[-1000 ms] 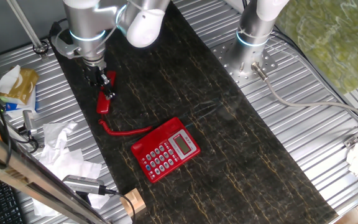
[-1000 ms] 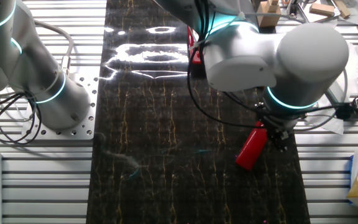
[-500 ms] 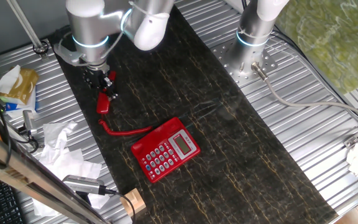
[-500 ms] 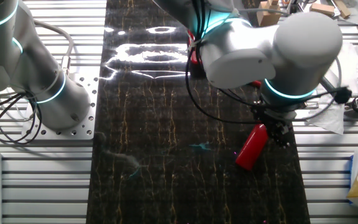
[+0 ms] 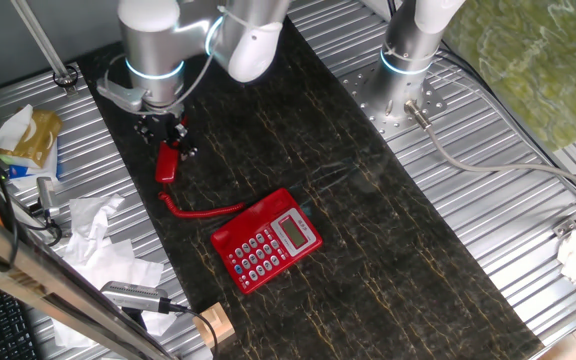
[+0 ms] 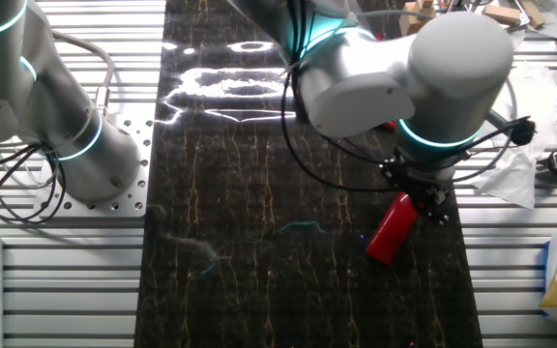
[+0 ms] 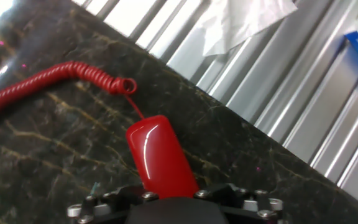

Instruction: Place the handset of the telephone on the corresponding phone cradle

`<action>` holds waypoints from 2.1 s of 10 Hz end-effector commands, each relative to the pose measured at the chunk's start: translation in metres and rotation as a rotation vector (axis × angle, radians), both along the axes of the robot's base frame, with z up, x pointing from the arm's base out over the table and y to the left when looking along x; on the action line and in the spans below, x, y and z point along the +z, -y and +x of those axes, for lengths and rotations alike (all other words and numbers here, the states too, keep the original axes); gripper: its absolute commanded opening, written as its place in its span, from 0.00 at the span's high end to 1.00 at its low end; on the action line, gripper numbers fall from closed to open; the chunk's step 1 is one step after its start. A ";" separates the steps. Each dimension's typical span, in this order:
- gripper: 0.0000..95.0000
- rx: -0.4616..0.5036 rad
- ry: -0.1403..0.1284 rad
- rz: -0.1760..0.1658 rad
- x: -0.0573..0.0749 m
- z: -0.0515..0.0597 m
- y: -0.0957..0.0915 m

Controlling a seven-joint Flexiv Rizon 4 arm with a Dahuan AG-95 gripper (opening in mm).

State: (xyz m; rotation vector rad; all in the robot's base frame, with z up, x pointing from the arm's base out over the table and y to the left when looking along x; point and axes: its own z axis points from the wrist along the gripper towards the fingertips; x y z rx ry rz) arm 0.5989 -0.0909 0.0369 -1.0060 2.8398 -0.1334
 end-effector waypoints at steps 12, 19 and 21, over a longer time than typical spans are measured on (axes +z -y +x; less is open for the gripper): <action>1.00 0.036 0.052 0.030 -0.016 -0.007 0.007; 1.00 0.014 0.041 0.038 -0.008 -0.008 0.004; 1.00 -0.026 0.023 0.044 0.004 -0.010 0.000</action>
